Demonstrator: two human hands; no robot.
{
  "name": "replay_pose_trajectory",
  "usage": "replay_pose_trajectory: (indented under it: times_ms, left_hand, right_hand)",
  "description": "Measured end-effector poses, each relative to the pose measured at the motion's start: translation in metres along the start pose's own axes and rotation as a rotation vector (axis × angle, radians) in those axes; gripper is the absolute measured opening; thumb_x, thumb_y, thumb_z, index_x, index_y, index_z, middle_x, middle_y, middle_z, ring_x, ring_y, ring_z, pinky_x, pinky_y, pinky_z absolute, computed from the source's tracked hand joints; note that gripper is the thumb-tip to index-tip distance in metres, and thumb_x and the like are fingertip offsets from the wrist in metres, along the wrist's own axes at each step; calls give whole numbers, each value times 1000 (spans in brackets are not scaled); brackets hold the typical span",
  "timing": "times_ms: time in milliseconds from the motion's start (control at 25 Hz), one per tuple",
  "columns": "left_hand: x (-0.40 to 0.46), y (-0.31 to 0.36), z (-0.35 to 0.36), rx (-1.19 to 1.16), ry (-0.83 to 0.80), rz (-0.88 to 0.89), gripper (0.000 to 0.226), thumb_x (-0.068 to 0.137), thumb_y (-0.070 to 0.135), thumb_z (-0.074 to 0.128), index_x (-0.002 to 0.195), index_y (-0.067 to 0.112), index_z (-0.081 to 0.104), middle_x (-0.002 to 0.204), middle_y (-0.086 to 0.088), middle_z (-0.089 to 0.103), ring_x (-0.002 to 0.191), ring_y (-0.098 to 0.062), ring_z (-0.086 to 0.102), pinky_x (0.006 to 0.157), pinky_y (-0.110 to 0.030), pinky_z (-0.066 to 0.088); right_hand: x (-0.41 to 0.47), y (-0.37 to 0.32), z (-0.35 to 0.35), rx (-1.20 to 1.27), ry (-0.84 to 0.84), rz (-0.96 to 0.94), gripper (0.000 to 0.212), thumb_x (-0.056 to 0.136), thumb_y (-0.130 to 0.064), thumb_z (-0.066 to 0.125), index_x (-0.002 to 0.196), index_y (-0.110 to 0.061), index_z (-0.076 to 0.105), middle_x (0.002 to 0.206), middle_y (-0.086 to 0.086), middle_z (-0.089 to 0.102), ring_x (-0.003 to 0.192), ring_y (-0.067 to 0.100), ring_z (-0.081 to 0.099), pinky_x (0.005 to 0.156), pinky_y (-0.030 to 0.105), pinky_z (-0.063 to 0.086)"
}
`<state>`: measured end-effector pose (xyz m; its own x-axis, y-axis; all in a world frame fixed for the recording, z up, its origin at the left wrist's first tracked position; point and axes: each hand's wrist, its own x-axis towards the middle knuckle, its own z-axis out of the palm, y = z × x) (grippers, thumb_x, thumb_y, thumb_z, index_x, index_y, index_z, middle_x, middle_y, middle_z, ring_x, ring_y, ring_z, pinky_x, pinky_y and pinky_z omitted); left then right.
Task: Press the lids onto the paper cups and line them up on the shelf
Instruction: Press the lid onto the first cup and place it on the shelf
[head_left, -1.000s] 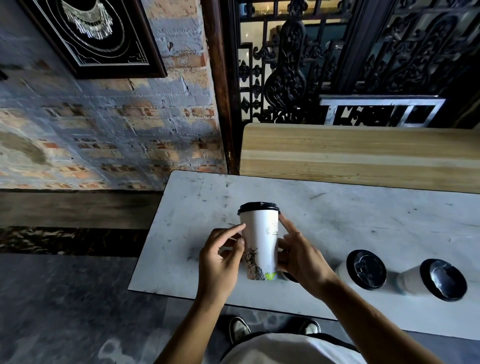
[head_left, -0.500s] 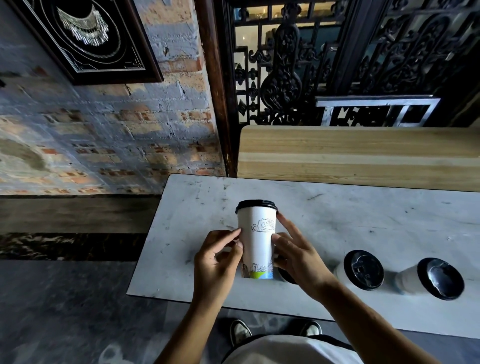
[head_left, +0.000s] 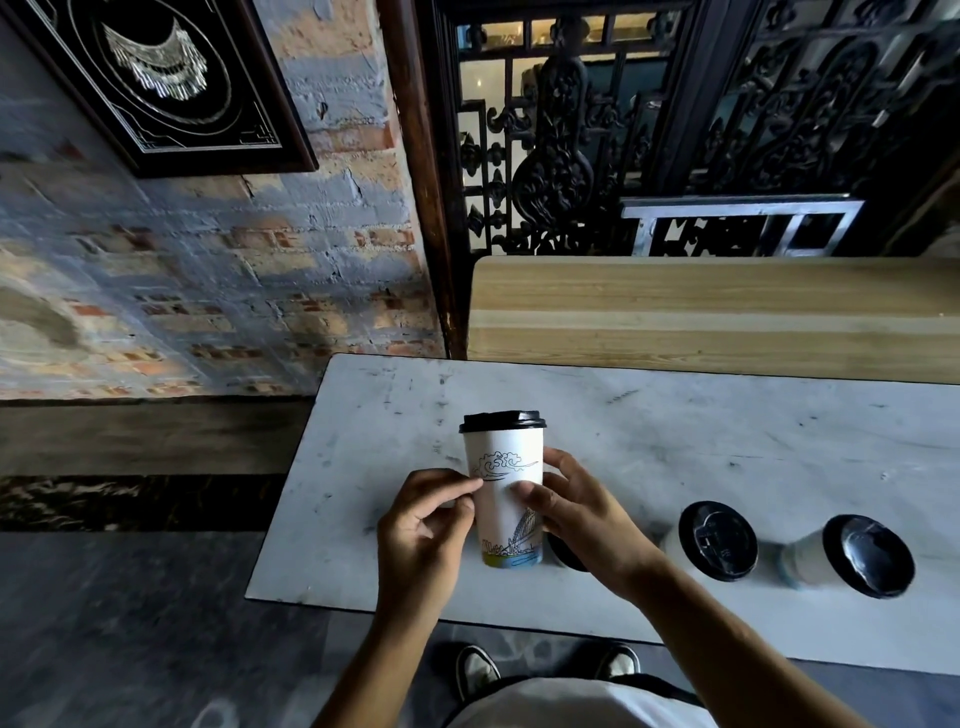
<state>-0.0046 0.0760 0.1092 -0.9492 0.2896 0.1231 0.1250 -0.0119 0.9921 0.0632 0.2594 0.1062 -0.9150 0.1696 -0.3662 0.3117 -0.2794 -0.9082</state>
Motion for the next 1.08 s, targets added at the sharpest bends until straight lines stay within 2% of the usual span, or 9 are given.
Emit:
replay_pose_trajectory:
  times_ms: [120, 280, 440, 520, 600, 720, 840, 960, 1080]
  left_hand:
    - [-2, 6, 3, -39, 17, -39, 21, 84, 3, 68, 91, 17, 80, 106, -9, 70, 98, -16, 70, 75, -21, 55]
    - [-1, 8, 3, -8, 71, -73, 20, 83, 12, 74, 100, 22, 77, 111, -5, 71, 97, -14, 71, 76, -20, 57]
    - [-1, 4, 4, 49, 108, -78, 35, 85, -1, 77, 103, 29, 73, 107, -5, 72, 87, -8, 72, 73, -17, 57]
    - [-1, 0, 3, 54, 108, -75, 38, 87, -5, 73, 104, 29, 73, 104, -9, 72, 88, -14, 72, 74, -22, 58]
    - [-1, 0, 2, 80, 92, -42, 40, 89, -10, 68, 107, 26, 74, 102, -12, 72, 87, -19, 71, 74, -24, 59]
    - [0, 5, 4, 141, 77, 31, 44, 88, -17, 64, 109, 20, 75, 104, -12, 70, 88, -17, 71, 75, -22, 58]
    - [0, 5, 5, 109, 92, 0, 45, 87, -16, 65, 109, 22, 74, 107, -13, 71, 91, -18, 72, 77, -21, 58]
    - [0, 4, 8, -3, 126, -85, 34, 90, -4, 69, 110, 23, 72, 109, -2, 76, 101, -17, 72, 83, -20, 56]
    - [0, 11, 13, -85, 132, -148, 28, 88, 7, 75, 111, 21, 69, 107, 10, 78, 103, -7, 73, 79, -16, 56]
  right_hand:
    - [1, -1, 1, 55, -24, 6, 64, 79, -37, 74, 139, -26, 54, 124, 12, 76, 115, 27, 69, 103, 46, 51]
    - [1, -5, 2, 138, -33, -14, 54, 85, -13, 59, 137, -26, 58, 120, 17, 74, 104, 27, 68, 92, 39, 53]
    - [-1, -5, -1, 45, 9, -82, 61, 85, -14, 69, 143, -26, 52, 127, 17, 69, 103, 19, 72, 82, 28, 58]
    - [-1, -5, -2, -28, 38, -114, 69, 83, -15, 74, 148, -23, 50, 130, 11, 68, 110, 22, 73, 85, 30, 59]
    - [0, -4, -4, -69, 48, -135, 69, 82, -19, 79, 146, -23, 55, 129, 7, 68, 114, 29, 72, 92, 38, 61]
    - [0, -8, -2, -125, 45, -159, 66, 78, -29, 86, 140, -29, 63, 122, -1, 69, 110, 28, 71, 98, 50, 59]
    - [0, -12, 1, -120, 48, -179, 65, 77, -29, 86, 138, -31, 65, 115, -1, 71, 108, 26, 71, 96, 49, 60]
    - [1, -10, 2, -107, 31, -191, 71, 79, -27, 83, 145, -28, 56, 124, 10, 74, 118, 30, 69, 101, 53, 57]
    - [0, -12, 2, -56, -1, -167, 65, 85, -16, 74, 145, -30, 52, 122, 10, 77, 111, 22, 73, 95, 37, 58]
